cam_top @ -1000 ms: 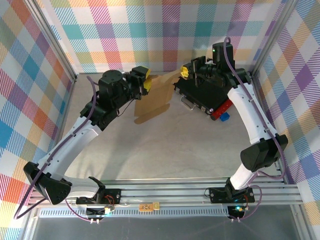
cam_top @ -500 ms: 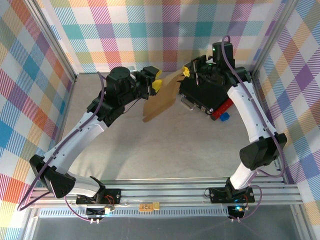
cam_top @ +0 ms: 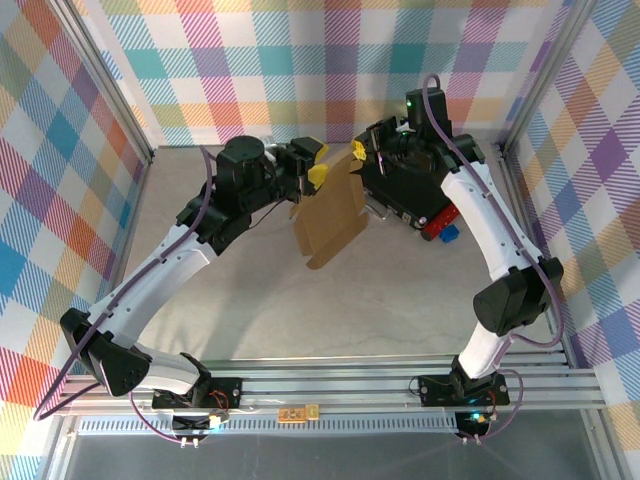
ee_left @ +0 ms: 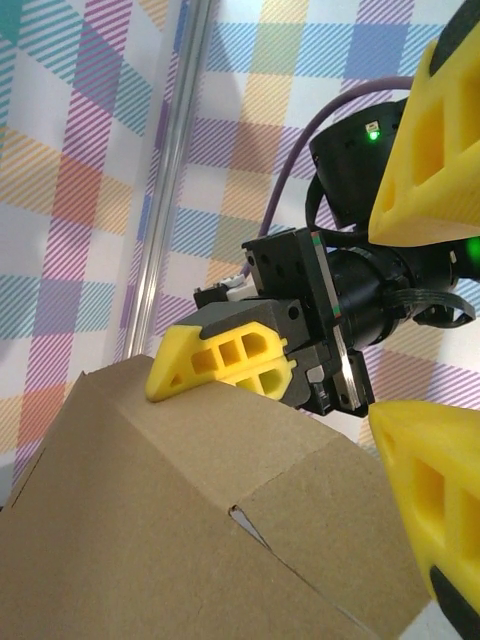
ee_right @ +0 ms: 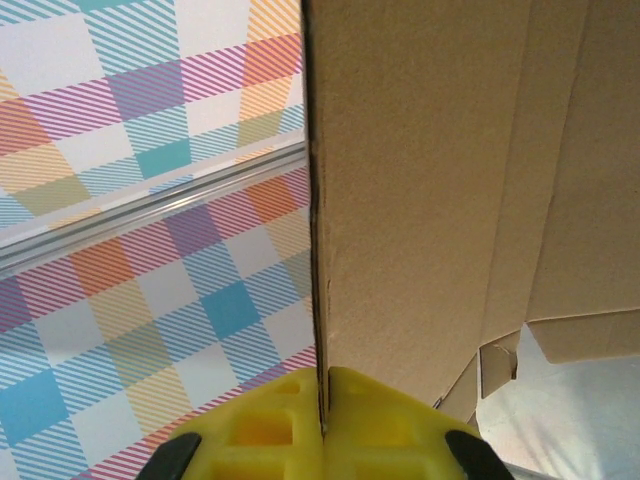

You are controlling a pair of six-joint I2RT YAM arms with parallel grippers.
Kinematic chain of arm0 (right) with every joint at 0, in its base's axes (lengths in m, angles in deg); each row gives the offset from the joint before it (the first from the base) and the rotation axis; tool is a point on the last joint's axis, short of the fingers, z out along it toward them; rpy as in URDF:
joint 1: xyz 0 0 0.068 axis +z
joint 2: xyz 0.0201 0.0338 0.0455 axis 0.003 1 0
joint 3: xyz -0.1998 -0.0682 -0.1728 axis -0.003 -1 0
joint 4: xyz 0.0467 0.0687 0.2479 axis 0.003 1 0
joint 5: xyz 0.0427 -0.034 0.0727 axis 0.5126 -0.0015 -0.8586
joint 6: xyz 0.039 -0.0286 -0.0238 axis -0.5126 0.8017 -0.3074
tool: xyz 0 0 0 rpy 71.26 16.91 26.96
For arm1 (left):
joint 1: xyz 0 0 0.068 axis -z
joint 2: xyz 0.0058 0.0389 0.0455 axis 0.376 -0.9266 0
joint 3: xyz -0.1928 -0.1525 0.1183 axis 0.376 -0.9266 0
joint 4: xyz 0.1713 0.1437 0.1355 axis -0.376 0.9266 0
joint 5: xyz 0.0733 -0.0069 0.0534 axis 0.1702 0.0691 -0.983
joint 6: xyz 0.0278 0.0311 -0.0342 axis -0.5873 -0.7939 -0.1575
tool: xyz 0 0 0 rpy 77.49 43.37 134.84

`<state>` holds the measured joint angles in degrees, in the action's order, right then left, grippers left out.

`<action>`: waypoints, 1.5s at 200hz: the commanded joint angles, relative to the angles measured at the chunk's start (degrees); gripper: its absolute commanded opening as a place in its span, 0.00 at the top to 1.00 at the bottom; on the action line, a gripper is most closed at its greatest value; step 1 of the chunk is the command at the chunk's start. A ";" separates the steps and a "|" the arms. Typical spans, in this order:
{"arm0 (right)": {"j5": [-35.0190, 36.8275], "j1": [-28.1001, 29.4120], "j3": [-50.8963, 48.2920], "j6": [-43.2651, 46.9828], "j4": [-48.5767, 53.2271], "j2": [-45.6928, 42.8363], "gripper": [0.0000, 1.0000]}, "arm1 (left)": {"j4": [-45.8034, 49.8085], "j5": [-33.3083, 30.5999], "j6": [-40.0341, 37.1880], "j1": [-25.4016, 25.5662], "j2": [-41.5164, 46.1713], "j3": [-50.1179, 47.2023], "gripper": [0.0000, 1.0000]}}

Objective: Fold the paper box

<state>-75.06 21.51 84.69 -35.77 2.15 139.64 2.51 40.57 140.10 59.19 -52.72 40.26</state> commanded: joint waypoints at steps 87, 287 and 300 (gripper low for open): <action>2.55 3.98 -0.75 -4.89 -1.89 0.74 1.00 | 7.45 -1.05 -10.14 0.43 -1.83 -2.36 0.56; 18.26 11.98 -3.48 -5.42 4.23 2.07 1.00 | 13.25 7.82 -16.24 -11.99 3.84 -1.08 0.29; 21.08 12.53 -4.25 -4.85 3.03 3.29 1.00 | 16.54 9.48 -18.46 -15.26 5.85 -1.92 0.28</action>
<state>-60.70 33.14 79.03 -42.57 0.86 141.06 16.00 46.89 125.11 49.72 -51.45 38.45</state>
